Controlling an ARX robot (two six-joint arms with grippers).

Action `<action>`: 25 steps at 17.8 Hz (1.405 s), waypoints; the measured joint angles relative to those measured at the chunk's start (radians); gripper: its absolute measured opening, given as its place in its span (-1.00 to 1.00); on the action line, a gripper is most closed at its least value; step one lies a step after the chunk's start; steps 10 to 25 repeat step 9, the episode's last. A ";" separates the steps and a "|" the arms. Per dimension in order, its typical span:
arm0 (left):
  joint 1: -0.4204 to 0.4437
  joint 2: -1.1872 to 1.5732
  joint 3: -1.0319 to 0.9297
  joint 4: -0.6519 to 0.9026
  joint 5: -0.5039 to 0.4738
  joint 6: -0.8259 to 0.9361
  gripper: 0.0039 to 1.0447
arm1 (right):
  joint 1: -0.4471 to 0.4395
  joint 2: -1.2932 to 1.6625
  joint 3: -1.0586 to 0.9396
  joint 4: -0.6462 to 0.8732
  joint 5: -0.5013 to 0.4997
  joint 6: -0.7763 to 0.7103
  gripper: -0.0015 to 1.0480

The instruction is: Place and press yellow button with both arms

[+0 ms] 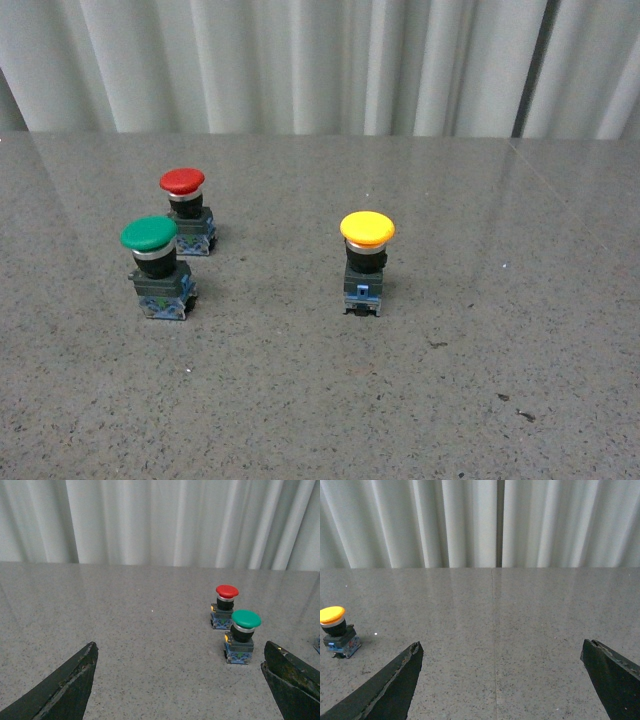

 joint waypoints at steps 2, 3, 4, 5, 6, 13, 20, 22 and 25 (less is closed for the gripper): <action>0.000 0.000 0.000 0.000 0.000 0.000 0.88 | 0.000 0.000 0.000 0.000 0.000 0.000 0.87; 0.000 0.000 0.000 0.000 0.000 0.000 0.88 | 0.000 0.000 0.000 0.000 0.000 0.000 0.87; 0.000 0.000 0.000 0.000 0.000 0.000 0.88 | 0.000 0.000 0.000 0.000 0.000 0.000 0.87; 0.000 0.000 0.000 0.000 0.000 0.000 0.88 | 0.000 0.000 0.000 0.000 0.000 0.000 0.87; 0.000 0.000 0.000 0.000 0.000 0.000 0.88 | 0.000 0.000 0.000 0.000 0.000 0.000 0.87; 0.000 0.000 0.000 0.000 0.000 0.000 0.88 | 0.000 0.000 0.000 0.000 0.000 0.000 0.87; 0.000 0.000 0.000 0.000 0.000 0.000 0.88 | 0.000 0.000 0.000 0.000 0.000 0.000 0.87; 0.000 0.000 0.000 0.000 0.000 0.000 0.88 | 0.000 0.000 0.000 0.000 0.000 0.000 0.87; 0.000 0.000 0.000 0.000 0.000 0.000 0.88 | 0.000 0.000 0.000 0.000 0.000 0.000 0.87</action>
